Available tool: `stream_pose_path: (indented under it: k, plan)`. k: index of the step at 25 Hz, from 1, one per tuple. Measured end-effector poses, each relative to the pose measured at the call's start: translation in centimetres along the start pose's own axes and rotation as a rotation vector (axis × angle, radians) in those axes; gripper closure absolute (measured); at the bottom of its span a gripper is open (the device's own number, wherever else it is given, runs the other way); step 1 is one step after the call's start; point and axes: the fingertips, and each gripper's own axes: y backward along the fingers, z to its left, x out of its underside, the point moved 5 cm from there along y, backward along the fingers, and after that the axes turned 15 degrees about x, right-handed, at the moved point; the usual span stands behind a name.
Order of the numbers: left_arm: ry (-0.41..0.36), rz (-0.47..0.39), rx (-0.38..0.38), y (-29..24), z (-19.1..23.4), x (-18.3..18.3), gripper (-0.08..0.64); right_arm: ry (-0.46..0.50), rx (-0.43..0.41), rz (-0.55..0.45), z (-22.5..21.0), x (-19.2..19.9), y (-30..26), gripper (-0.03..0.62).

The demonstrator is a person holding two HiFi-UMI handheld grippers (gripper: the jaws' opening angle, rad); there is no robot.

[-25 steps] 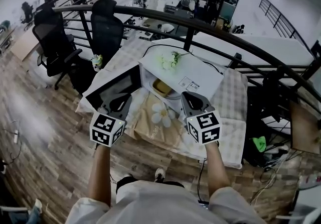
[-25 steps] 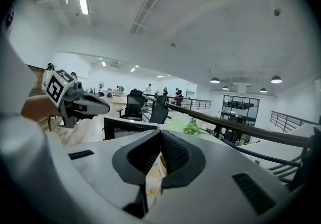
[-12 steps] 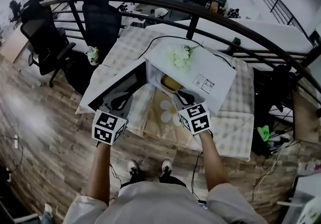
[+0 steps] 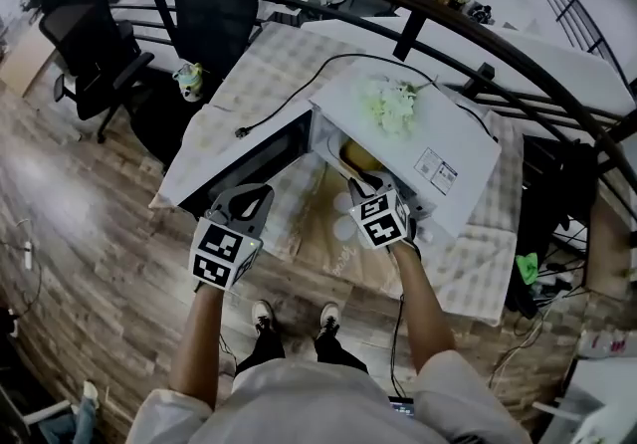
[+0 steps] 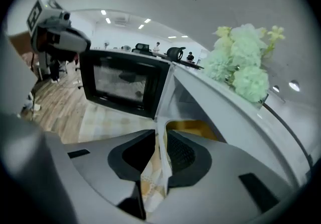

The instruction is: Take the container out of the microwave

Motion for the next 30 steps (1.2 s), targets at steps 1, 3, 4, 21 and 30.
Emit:
stream_pose_path:
  k: [1,3,4,21,30]
  plan:
    - [0.008,0.002,0.002,-0.1,0.2,0.3,0.541,0.043,0.010,0.017,0.2,0.4,-1.0,0.503]
    - [0.026,0.003,0.002,-0.2,0.7,1.0,0.541,0.108,0.027,0.044,0.6,1.0,-2.7,0.504]
    - [0.032,0.006,0.001,-0.3,0.9,1.3,0.541,0.136,0.031,0.058,0.8,1.3,-3.5,0.504]
    - [0.044,0.088,-0.013,0.5,0.7,5.6,0.541,0.461,0.005,0.167,2.7,2.9,-8.3,0.557]
    - [0.001,0.048,-0.023,2.7,-1.5,4.1,0.540,0.408,-0.017,0.116,4.3,1.5,-3.8,0.558]
